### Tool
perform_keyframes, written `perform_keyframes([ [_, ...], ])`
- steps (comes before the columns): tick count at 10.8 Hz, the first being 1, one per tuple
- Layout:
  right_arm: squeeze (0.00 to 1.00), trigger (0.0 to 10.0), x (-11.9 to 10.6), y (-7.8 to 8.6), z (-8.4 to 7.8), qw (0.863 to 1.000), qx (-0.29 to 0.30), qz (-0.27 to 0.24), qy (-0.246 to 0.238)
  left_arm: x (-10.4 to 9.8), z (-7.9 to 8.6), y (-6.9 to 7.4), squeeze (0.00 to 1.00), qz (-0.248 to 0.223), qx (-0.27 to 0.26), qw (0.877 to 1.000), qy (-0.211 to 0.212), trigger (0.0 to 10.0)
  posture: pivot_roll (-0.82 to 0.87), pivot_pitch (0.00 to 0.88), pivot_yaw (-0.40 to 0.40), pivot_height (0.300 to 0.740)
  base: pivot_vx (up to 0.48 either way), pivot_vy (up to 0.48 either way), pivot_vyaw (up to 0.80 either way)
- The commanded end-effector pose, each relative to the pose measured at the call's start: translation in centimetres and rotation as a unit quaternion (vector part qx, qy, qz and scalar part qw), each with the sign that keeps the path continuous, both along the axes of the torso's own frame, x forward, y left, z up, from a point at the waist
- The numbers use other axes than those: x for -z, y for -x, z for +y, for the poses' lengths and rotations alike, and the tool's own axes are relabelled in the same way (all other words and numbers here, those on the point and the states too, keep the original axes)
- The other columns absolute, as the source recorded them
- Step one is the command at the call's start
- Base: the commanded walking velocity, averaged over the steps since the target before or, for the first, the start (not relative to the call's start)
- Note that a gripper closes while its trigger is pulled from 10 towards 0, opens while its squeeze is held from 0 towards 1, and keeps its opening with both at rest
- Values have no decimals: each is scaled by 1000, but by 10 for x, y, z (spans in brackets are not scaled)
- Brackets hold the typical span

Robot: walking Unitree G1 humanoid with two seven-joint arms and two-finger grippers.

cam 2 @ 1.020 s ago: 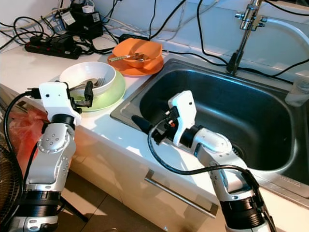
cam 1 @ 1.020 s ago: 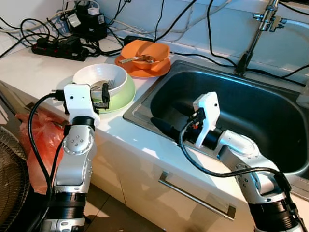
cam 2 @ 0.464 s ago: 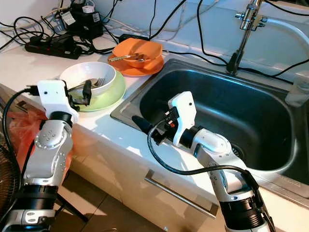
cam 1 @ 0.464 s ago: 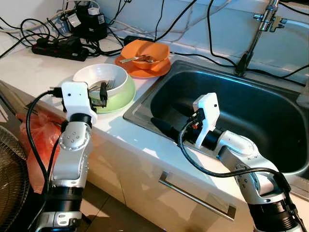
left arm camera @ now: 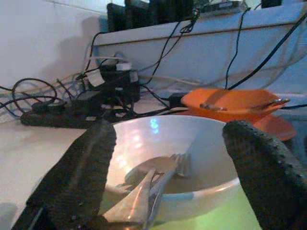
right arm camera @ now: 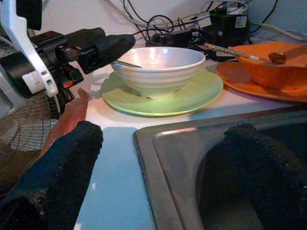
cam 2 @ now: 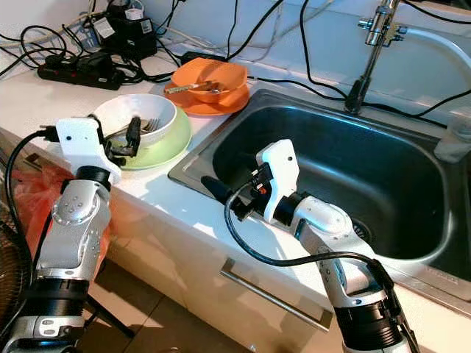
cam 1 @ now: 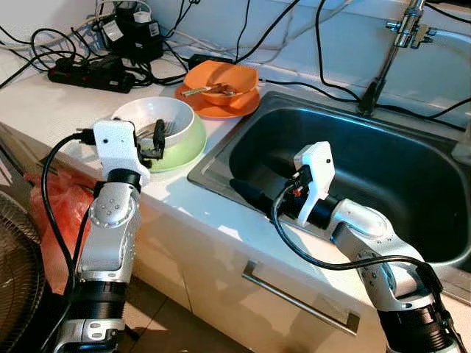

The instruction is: Kitchen organization

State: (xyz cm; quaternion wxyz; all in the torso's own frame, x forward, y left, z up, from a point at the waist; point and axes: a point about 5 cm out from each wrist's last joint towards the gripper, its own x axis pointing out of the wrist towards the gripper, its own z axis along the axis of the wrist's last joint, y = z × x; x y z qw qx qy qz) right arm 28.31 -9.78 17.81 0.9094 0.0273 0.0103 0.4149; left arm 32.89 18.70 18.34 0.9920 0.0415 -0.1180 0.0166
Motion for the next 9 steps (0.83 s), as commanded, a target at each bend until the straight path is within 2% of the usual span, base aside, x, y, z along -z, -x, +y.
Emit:
perform_keyframes([
  [1,1000,10000,0,2,0,1000,1,-4,4,-7,-5,-2,0,-13,15,1000,2,0,11,0,9,740,0,0,0],
  [6,1000,10000,1,2,1,1000,1,-3,5,-10,-7,-1,0,-20,20,1000,0,0,12,0,8,740,0,0,0],
  [7,1000,10000,1,2,1,1000,1,-3,5,-12,-7,-2,0,-24,15,1000,-12,4392,10,0,9,740,0,0,0],
  [8,1000,10000,1,2,1,1000,2,-3,5,-14,-7,-3,0,-28,10,999,-27,10000,9,0,9,740,0,0,0],
  [9,1000,10000,1,2,1,1000,2,-3,5,-15,-8,-3,0,-29,11,999,-29,10000,10,0,8,740,0,0,0],
])
